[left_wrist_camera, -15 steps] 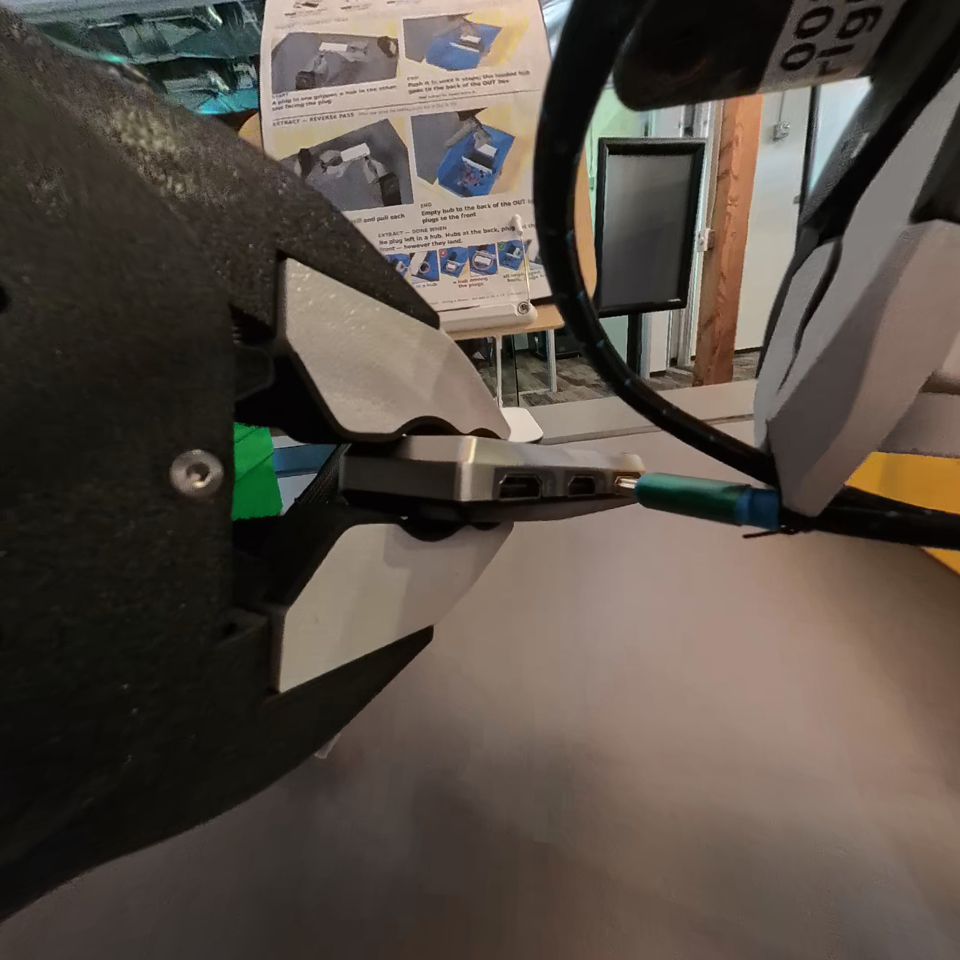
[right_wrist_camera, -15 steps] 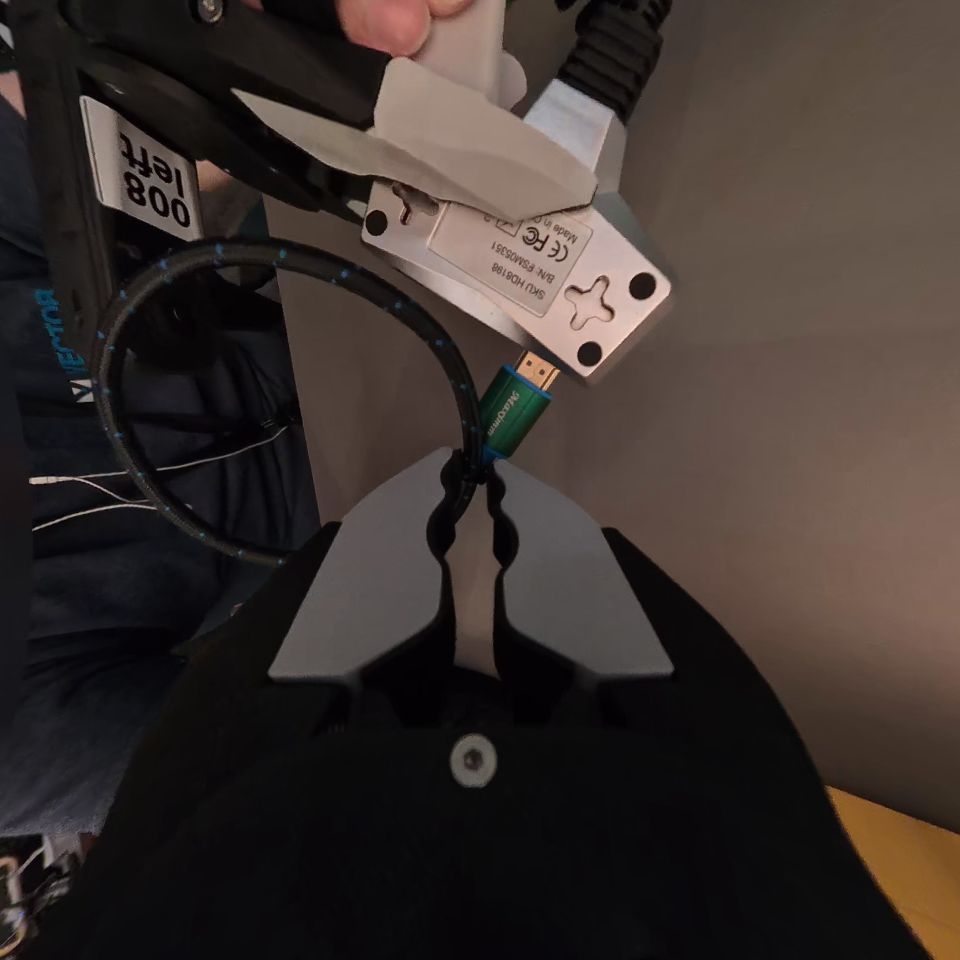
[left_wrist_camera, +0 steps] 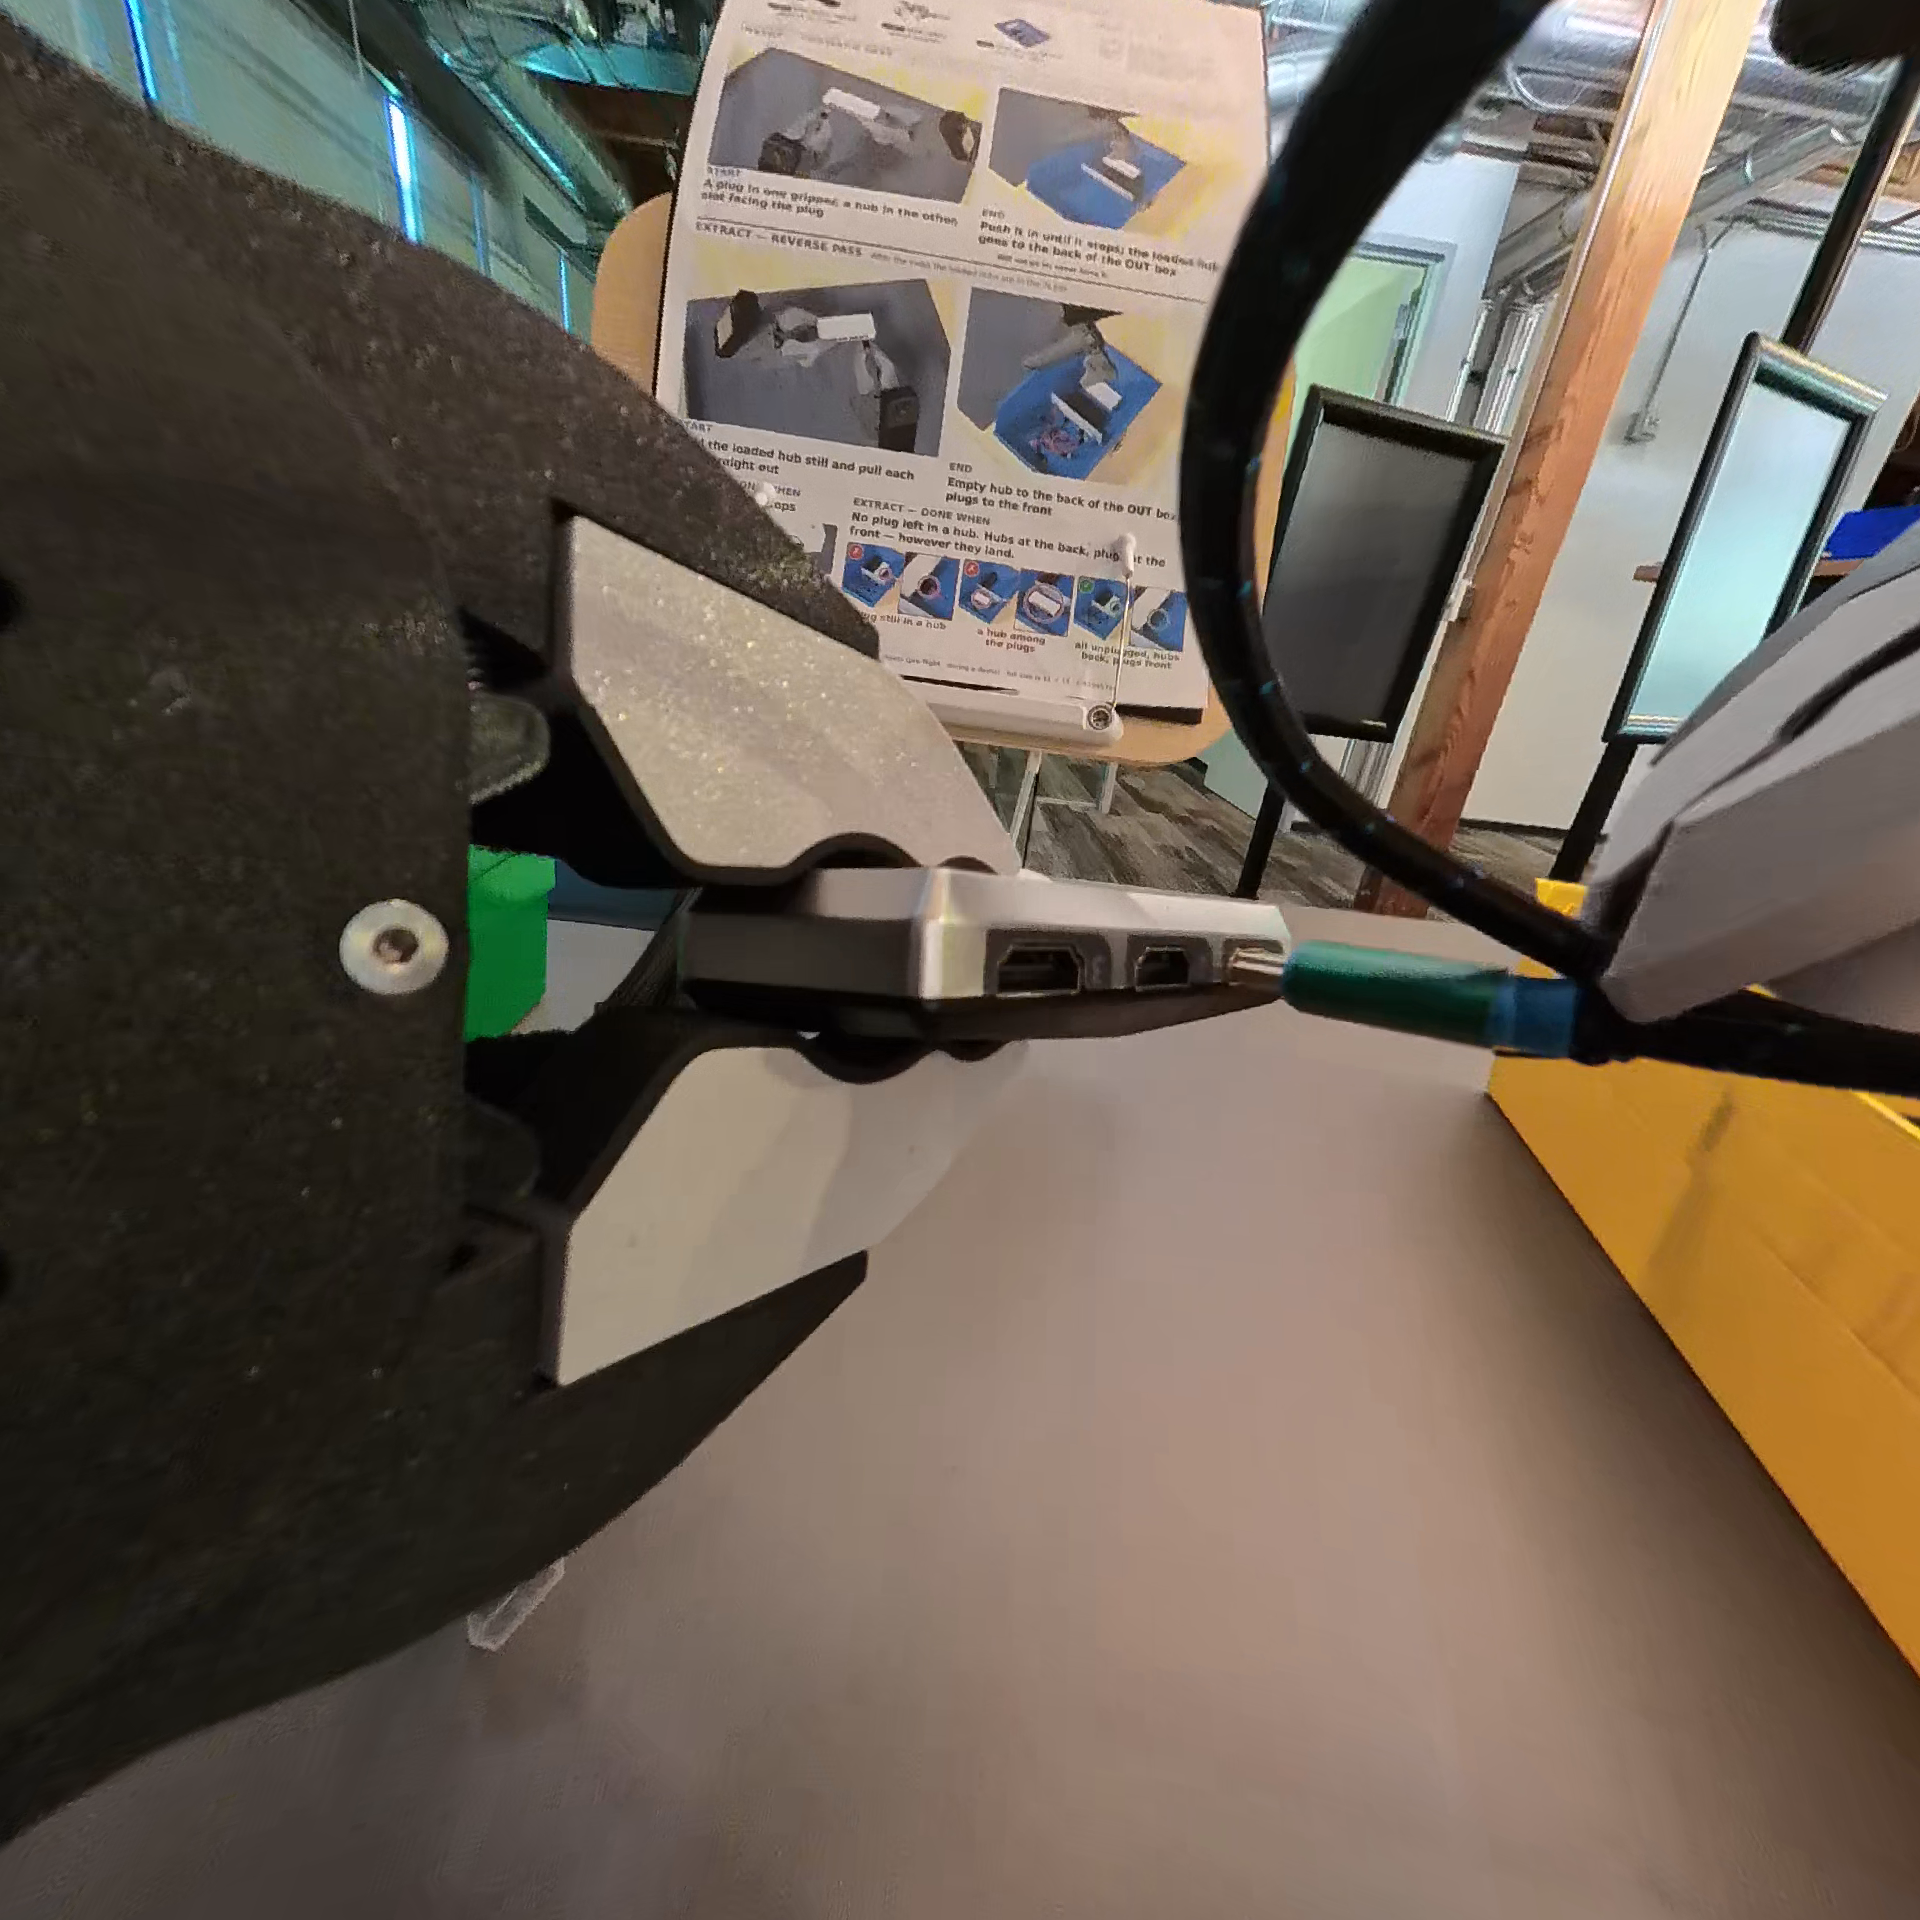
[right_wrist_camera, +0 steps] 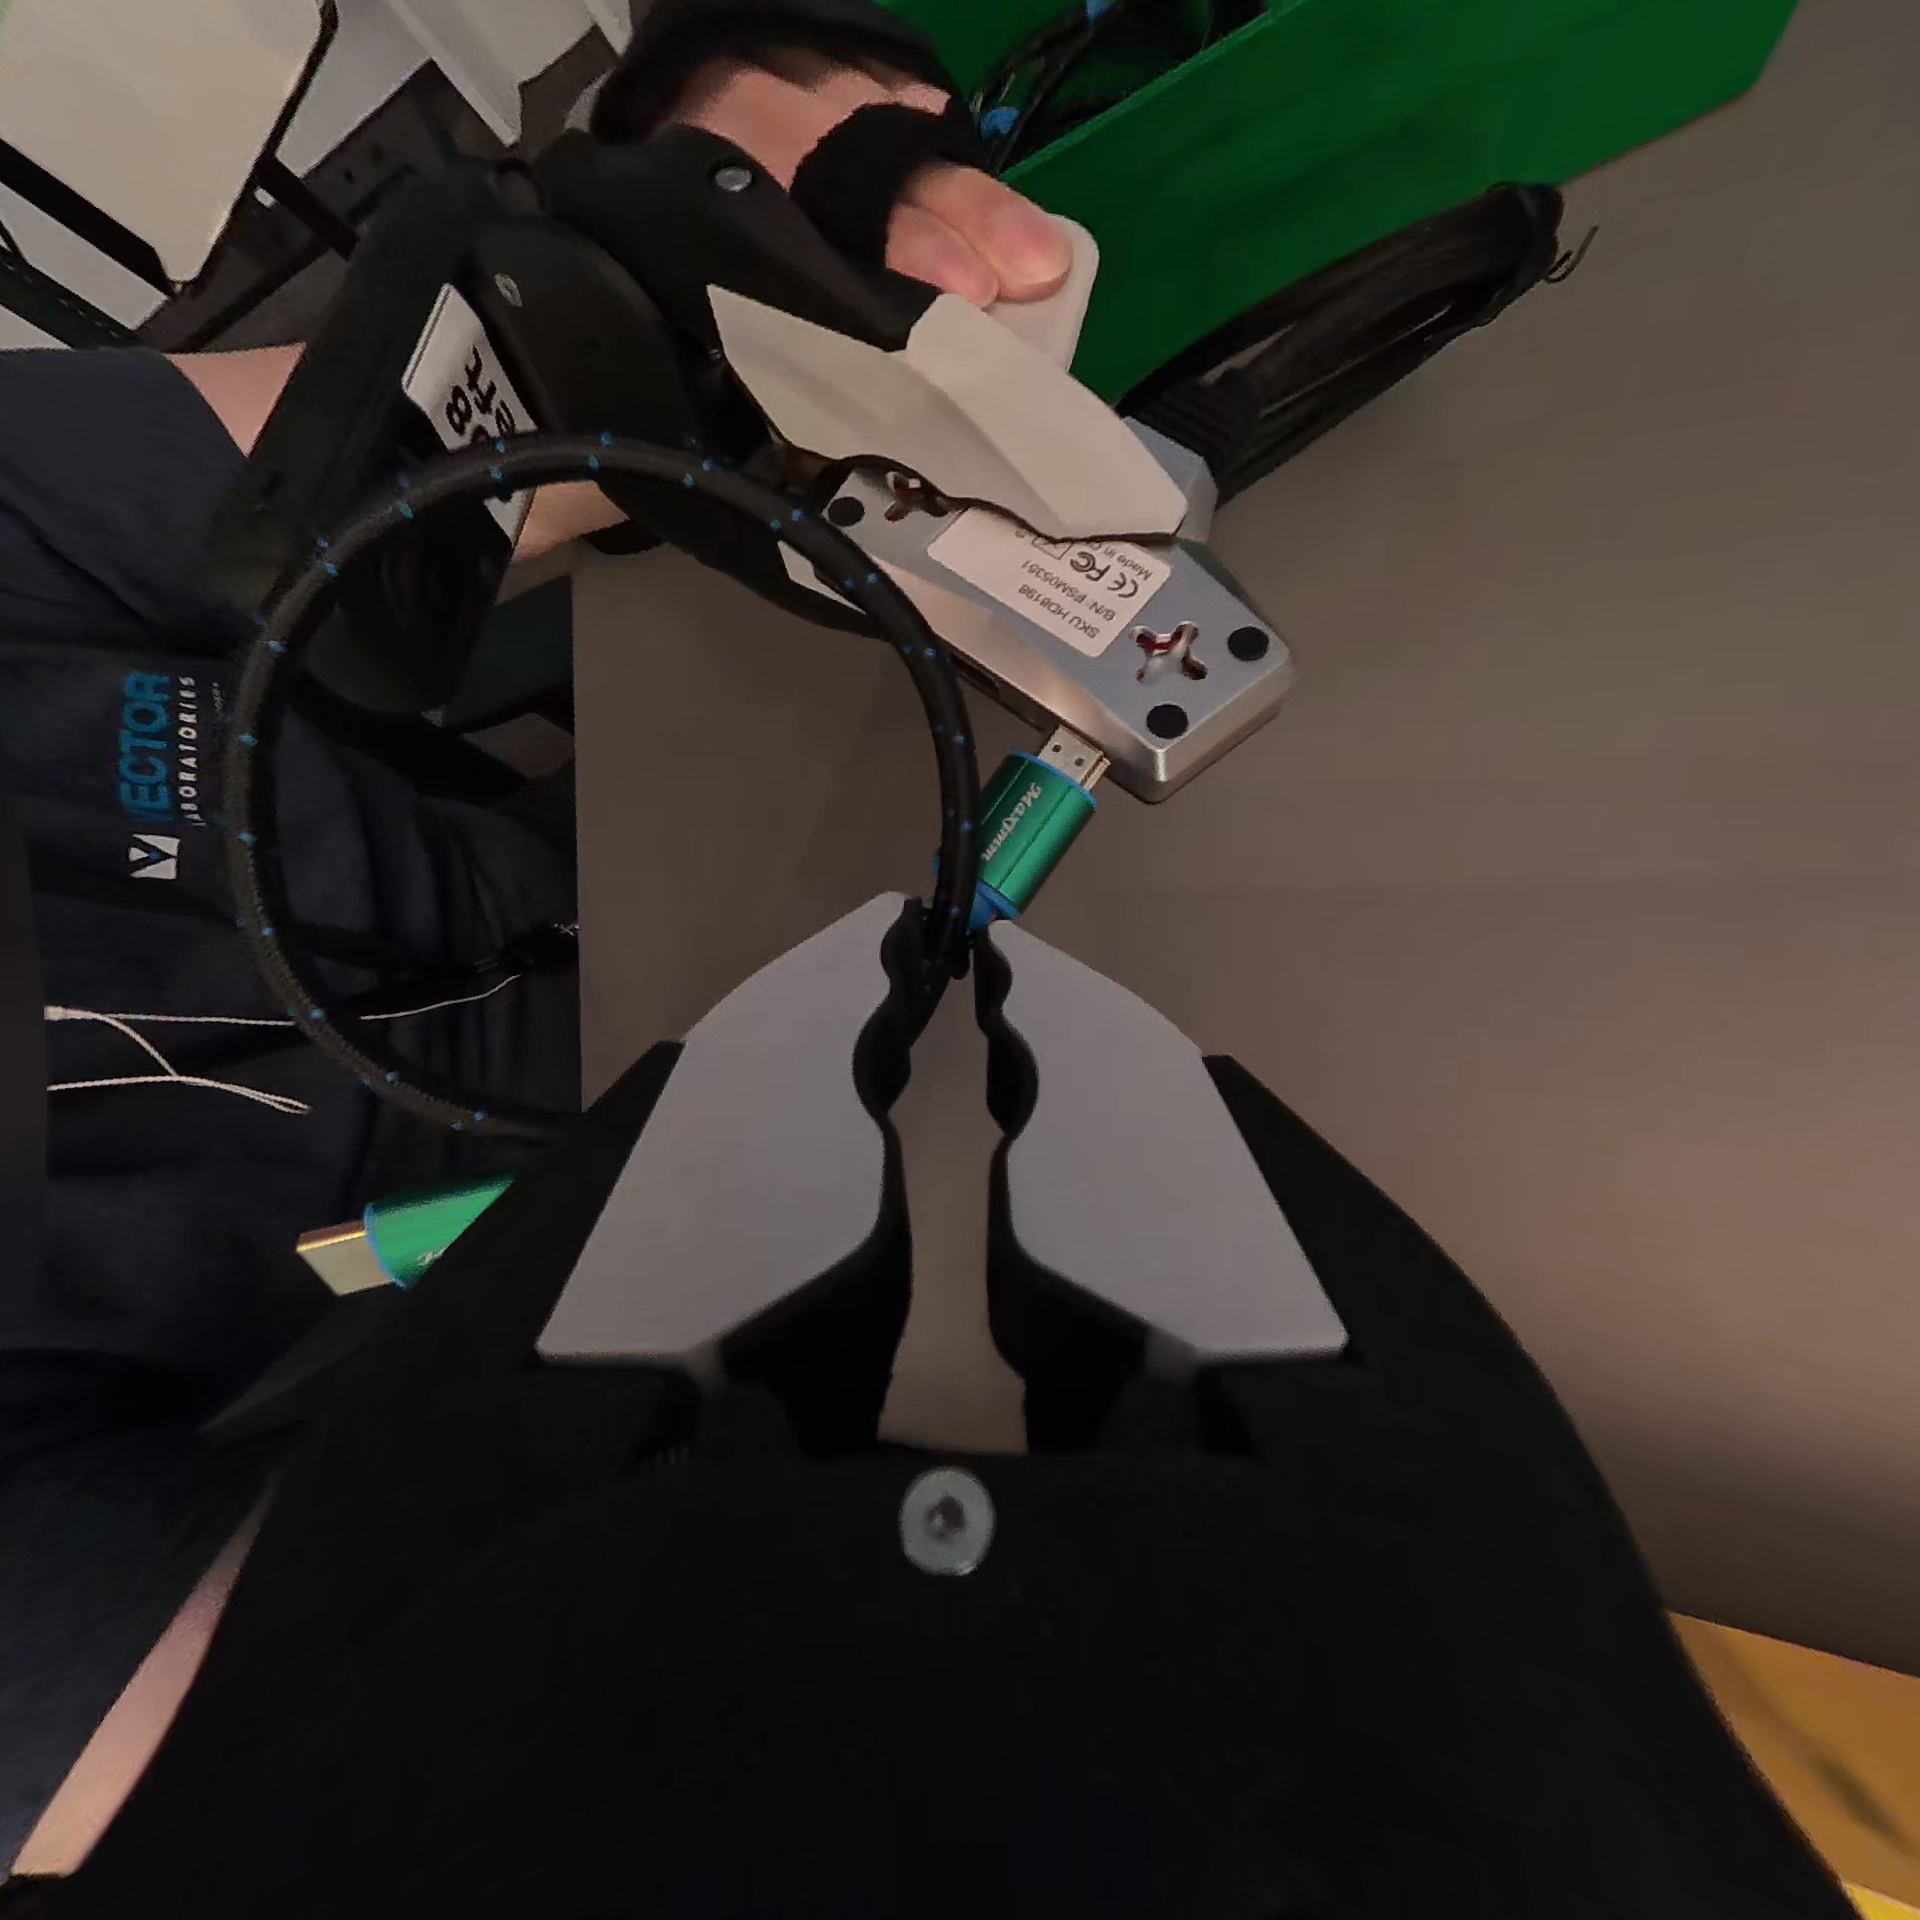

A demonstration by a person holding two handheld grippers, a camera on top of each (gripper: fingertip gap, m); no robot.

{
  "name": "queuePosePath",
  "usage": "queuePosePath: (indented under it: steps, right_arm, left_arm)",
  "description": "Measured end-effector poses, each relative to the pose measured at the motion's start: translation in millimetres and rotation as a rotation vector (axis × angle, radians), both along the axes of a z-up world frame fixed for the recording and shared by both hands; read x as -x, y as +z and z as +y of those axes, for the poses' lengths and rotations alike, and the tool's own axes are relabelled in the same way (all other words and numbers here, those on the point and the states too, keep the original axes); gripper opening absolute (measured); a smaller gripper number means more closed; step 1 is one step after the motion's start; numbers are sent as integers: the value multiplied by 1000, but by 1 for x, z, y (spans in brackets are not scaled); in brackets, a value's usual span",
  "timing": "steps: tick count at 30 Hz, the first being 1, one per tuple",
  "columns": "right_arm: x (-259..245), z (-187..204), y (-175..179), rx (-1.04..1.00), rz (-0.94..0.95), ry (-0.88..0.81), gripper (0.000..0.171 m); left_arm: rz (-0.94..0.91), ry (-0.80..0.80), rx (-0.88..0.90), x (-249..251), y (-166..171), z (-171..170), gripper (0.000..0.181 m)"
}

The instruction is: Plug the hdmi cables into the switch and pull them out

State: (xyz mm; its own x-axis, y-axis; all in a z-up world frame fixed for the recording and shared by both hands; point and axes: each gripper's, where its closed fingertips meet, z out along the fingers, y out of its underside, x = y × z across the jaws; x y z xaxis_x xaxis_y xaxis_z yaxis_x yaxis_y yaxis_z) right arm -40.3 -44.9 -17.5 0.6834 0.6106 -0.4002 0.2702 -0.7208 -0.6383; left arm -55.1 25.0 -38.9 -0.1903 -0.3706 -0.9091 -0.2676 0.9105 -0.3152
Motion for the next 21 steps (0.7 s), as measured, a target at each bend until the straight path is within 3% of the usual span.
queuePosePath:
  steps: [4,10,21]
  right_arm:
    - [-3,4,-8,54,-25,-66,8]
    - [4,-1,-18,98,-84,-35,6]
    - [-1,10,-8,8,-127,-99,8]
  left_arm:
    - [6,24,-90,0,-3,4,22]
    - [30,-11,-170,1,-9,0,22]
    - [-4,45,-84,-1,-3,10,22]
